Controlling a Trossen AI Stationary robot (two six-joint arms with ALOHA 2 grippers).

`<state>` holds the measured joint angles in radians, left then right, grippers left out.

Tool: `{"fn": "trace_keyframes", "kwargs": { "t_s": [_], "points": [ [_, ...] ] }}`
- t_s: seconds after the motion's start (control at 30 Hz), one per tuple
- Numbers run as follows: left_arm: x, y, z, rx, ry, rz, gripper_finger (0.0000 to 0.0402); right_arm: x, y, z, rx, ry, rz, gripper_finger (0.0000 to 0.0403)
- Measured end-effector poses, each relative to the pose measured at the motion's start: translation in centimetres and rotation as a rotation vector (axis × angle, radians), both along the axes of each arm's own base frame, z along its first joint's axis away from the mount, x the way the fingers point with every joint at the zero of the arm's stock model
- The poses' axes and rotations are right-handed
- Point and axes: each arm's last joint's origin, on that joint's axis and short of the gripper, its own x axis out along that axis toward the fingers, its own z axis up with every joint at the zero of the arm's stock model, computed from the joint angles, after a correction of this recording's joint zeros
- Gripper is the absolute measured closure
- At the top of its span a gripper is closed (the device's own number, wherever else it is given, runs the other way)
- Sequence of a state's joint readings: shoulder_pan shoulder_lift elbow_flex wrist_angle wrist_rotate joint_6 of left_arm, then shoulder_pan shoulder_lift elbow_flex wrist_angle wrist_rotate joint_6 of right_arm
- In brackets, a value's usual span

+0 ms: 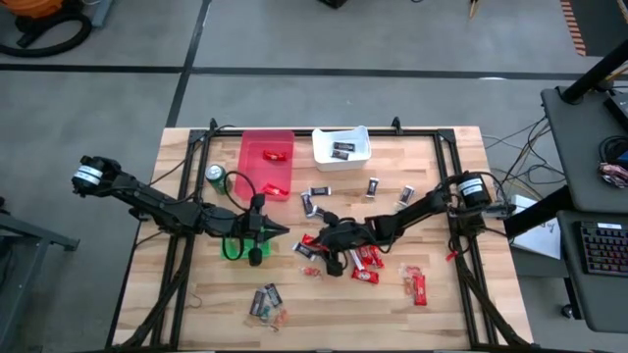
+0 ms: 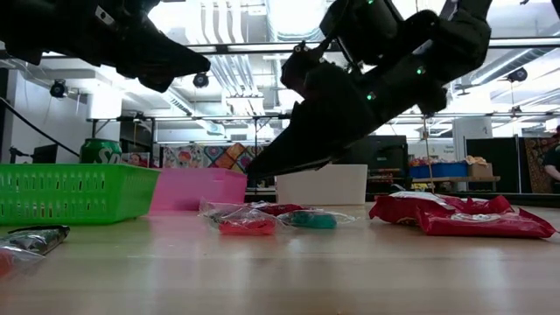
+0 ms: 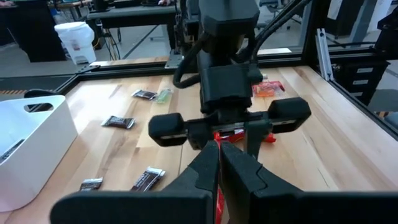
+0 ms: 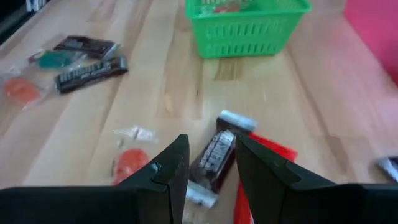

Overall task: Organize candy in baskets
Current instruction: Put the brown chocolate into the white bin

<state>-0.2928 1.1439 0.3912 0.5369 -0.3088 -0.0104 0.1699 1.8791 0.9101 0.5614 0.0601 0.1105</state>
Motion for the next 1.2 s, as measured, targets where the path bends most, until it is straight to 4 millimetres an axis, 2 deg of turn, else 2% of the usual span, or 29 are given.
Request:
{"fn": "trace_keyframes", "kwargs": {
  "t_s": [0.17, 0.33, 0.5, 0.67, 1.2],
  "points": [
    [0.0, 0.0, 0.0, 0.003, 0.002, 0.0, 0.0402, 1.8, 0.2, -0.6, -0.019, -0.032, 0.0, 0.028],
    [0.0, 0.0, -0.1, 0.003, 0.005, 0.0, 0.0402, 3.8, 0.6, -2.1, -0.035, 0.014, -0.004, 0.028],
    [0.0, 0.0, -0.1, -0.005, 0.01, 0.002, 0.0402, 5.2, 0.9, -2.1, -0.066, 0.075, 0.007, 0.028],
    [0.1, 0.0, -0.4, -0.001, 0.017, 0.011, 0.0402, 5.4, 1.0, -1.7, -0.09, 0.133, 0.011, 0.028],
    [0.8, 0.0, -1.8, -0.058, 0.066, 0.1, 0.0402, 4.5, 1.1, 1.2, -0.125, 0.152, 0.039, 0.028]
  ]
}}
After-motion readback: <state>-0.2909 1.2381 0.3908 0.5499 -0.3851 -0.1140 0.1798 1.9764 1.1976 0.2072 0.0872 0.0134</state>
